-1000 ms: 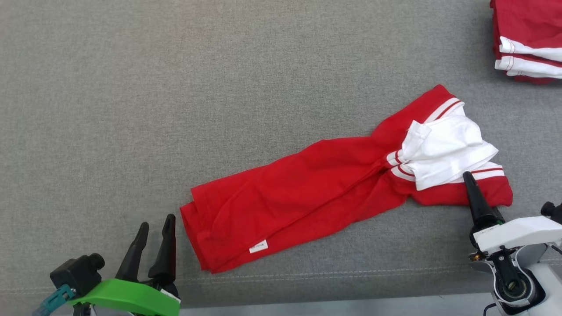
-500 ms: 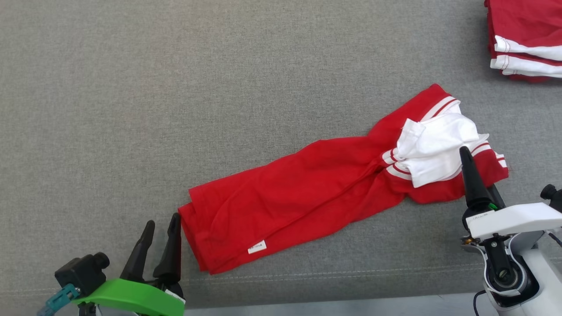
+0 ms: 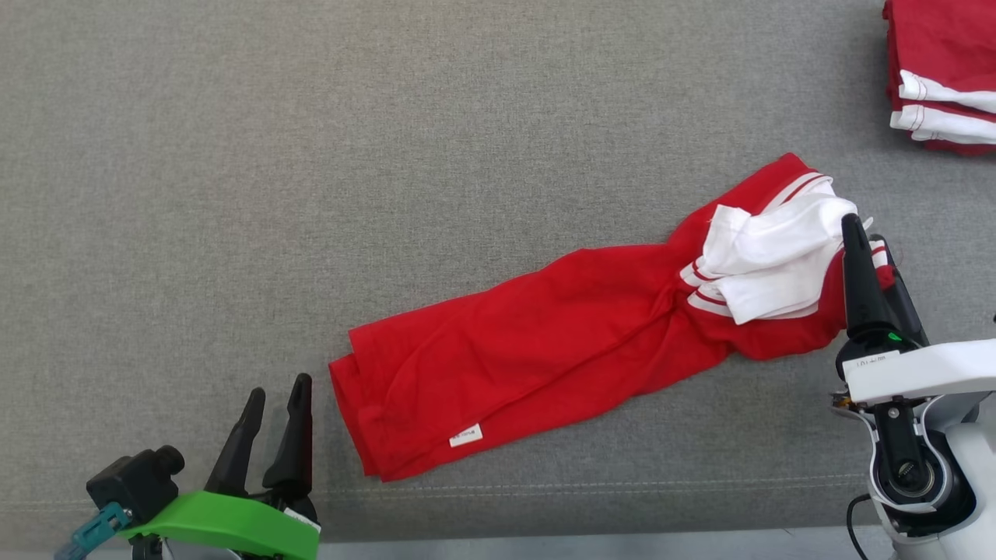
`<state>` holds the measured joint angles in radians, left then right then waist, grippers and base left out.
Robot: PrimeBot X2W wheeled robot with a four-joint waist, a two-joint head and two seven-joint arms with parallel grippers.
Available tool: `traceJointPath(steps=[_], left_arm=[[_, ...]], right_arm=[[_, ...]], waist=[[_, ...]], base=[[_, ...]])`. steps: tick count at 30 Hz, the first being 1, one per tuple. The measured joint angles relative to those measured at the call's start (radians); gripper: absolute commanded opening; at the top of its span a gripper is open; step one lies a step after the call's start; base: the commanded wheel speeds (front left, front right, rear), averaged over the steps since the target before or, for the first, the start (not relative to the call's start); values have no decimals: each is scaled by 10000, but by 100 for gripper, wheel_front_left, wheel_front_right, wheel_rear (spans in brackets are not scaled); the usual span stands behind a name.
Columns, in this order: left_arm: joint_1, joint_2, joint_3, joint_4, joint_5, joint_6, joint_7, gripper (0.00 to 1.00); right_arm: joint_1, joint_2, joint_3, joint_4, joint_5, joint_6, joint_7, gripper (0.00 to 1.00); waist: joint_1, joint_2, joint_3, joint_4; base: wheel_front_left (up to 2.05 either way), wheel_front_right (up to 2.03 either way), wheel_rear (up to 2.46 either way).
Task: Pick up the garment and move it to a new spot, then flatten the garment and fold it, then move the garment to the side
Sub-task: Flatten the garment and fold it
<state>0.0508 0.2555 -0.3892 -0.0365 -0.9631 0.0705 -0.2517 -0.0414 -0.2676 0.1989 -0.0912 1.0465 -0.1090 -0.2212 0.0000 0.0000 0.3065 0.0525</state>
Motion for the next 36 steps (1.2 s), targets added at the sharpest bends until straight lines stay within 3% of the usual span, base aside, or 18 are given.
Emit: traceJointPath(steps=[9, 18, 24, 36], left_arm=[[7, 12, 115, -148, 0, -2, 0, 100], [9, 75, 42, -249, 73, -2, 0, 100], [2, 79, -48, -255, 75, -58, 52, 100], [-20, 69, -176, -153, 92, -88, 136, 100]], right_arm=[[830, 169, -566, -40, -31, -163, -50, 100], [850, 656, -458, -1363, -295, -165, -163, 100], [854, 1103, 75, -805, 213, -165, 263, 100], [-113, 1177, -336, 669, 734, -173, 828, 100]], waist=[[0, 0, 88, -316], [0, 0, 254, -653], [0, 0, 309, -627], [0, 0, 323, -215]], base=[[0, 0, 0], [0, 0, 0], [0, 0, 0], [0, 0, 0]])
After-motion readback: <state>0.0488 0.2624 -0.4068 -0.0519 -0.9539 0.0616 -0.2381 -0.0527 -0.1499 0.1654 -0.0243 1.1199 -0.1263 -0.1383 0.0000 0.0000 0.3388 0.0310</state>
